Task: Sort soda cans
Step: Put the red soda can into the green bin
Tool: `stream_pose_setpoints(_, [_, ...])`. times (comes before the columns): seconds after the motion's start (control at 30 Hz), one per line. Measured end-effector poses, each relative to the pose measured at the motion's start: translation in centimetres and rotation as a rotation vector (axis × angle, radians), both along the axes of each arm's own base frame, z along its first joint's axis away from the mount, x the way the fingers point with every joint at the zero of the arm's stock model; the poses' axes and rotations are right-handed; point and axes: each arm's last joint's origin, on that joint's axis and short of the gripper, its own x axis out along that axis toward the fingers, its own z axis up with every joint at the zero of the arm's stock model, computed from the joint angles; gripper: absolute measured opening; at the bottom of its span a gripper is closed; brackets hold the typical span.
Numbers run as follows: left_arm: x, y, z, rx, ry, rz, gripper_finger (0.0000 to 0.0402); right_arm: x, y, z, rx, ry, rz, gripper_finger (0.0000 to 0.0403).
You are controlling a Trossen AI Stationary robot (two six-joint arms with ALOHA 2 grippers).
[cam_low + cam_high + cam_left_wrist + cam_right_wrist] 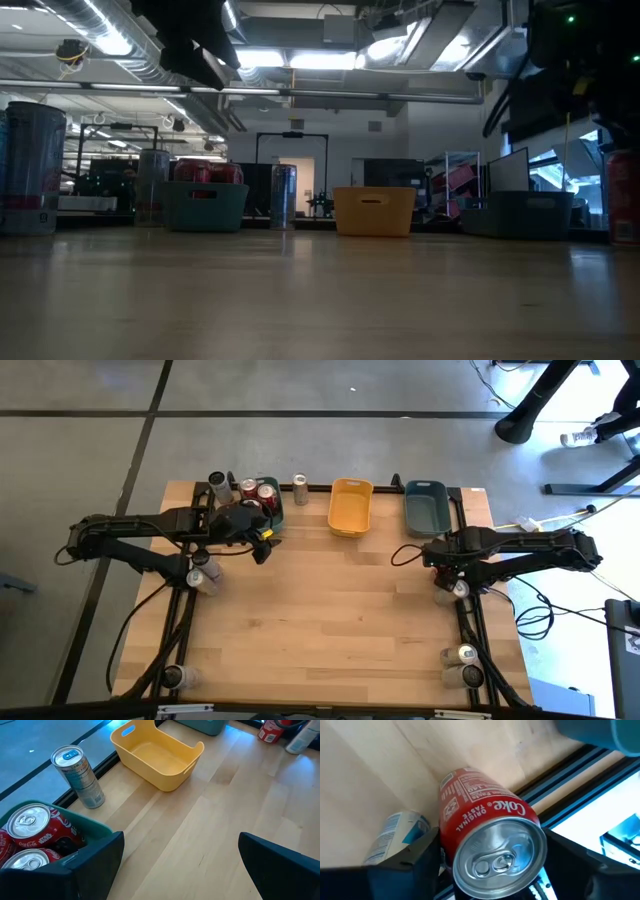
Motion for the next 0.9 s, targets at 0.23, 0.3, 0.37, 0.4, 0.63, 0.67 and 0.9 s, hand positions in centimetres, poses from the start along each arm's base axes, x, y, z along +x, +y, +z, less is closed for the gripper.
stream_pose_setpoints(0.23, [0.0,0.0,0.0,0.004,0.001,-0.003,0.0379,1.3,-0.1,1.0,0.001,-0.134,0.030,0.0275])
stream_pose_setpoints(0.3, [0.0,0.0,0.0,0.004,0.001,-0.004,0.0379,1.7,-0.1,1.4,0.004,-0.176,0.047,0.0275])
stream_pose_setpoints(0.37, [0.0,0.0,0.0,0.004,-0.002,-0.005,0.0379,2.5,-0.1,1.8,0.007,-0.256,0.051,0.0275])
stream_pose_setpoints(0.4, [0.0,0.0,0.0,0.004,-0.004,-0.005,0.0379,2.9,-0.1,2.0,0.010,-0.297,0.056,0.0276])
stream_pose_setpoints(0.63, [1.2,-0.4,-0.3,-0.022,-0.032,-0.023,0.0379,5.9,-0.1,2.6,0.043,-0.564,0.143,0.0277])
stream_pose_setpoints(0.67, [1.5,-0.5,-0.5,-0.031,-0.020,-0.030,0.0379,6.3,-0.1,2.6,0.039,-0.588,0.157,0.0277])
stream_pose_setpoints(0.9, [4.0,-1.4,-2.3,-0.070,0.004,-0.075,0.0377,9.8,-0.3,2.4,-0.018,-0.739,0.257,0.0278])
